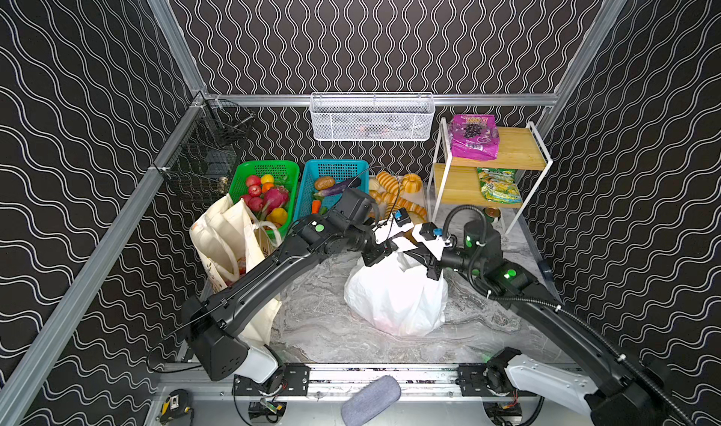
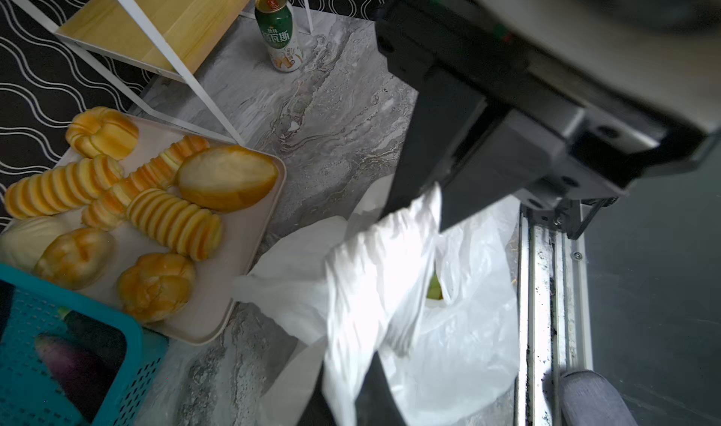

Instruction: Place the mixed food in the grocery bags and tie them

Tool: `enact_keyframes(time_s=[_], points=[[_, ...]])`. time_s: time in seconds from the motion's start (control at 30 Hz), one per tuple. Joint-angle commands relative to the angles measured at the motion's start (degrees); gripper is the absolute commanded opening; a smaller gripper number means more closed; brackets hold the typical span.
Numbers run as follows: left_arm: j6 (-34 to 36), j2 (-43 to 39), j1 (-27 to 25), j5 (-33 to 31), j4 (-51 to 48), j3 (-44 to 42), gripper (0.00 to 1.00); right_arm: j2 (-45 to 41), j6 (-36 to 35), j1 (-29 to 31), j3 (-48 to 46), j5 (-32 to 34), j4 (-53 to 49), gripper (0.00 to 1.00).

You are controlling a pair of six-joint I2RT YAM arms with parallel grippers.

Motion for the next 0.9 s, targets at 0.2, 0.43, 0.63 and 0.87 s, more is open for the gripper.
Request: enact_keyframes(time_s=[0.2,0.43,0.63,0.87], points=[[2.67,-0.26,0.46,-5.03,0.15,-0.40,0.00,7.79,2.22,-3.03,7.48,-36.03,-9.32,0.00],[7.36,-2.88,0.46,3.56,3.59,-5.53,0.00,9.07,16.22,-4.89,4.82,-45.71,5.42,0.00],[7.09,-4.88,0.47,4.67,5.12,-7.15,0.00,8.74,8.98,-4.90,7.60,-27.01,-7.81,0.24],[3.13,-2.52,0.64,2.61,0.58,-4.14,0.00,-4.17,11.21,-4.40,-1.79,3.77,3.09,0.59]])
